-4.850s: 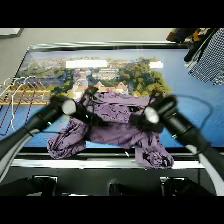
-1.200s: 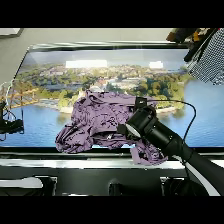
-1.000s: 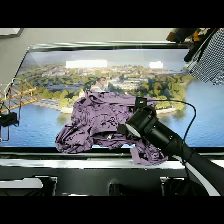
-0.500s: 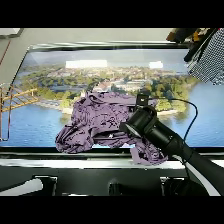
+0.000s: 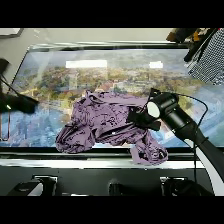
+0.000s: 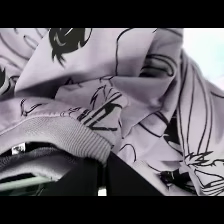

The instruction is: Fold the clothes and pants, and hang the long-sleeved shirts on hangers.

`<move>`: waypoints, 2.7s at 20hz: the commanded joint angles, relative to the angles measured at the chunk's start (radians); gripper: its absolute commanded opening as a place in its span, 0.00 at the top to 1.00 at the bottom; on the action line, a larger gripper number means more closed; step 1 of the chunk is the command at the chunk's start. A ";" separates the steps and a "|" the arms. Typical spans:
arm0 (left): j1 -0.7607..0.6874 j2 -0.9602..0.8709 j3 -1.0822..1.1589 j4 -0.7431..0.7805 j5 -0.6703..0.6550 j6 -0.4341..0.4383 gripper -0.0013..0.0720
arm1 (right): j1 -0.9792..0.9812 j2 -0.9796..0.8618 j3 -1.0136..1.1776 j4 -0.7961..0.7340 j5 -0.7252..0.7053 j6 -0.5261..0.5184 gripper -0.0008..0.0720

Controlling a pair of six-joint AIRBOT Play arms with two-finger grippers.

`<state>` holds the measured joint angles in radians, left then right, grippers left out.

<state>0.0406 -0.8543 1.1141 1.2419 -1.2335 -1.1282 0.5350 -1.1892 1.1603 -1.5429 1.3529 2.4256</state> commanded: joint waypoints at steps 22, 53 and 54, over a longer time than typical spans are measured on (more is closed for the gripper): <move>-0.142 0.296 -0.270 -0.225 -0.289 0.423 0.94 | -0.196 -0.071 -0.001 0.041 -0.048 -0.064 0.92; -0.137 0.132 -0.254 -0.274 -0.315 0.501 0.94 | -0.386 -0.079 -0.002 0.181 -0.086 -0.293 0.92; -0.139 0.129 -0.254 -0.274 -0.302 0.500 0.94 | -0.386 -0.079 -0.001 0.183 -0.089 -0.293 0.92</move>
<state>-0.0807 -0.7132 0.8604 0.9688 -1.5623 -0.6277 0.1478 -1.2678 1.1591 -1.3617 1.2774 2.1300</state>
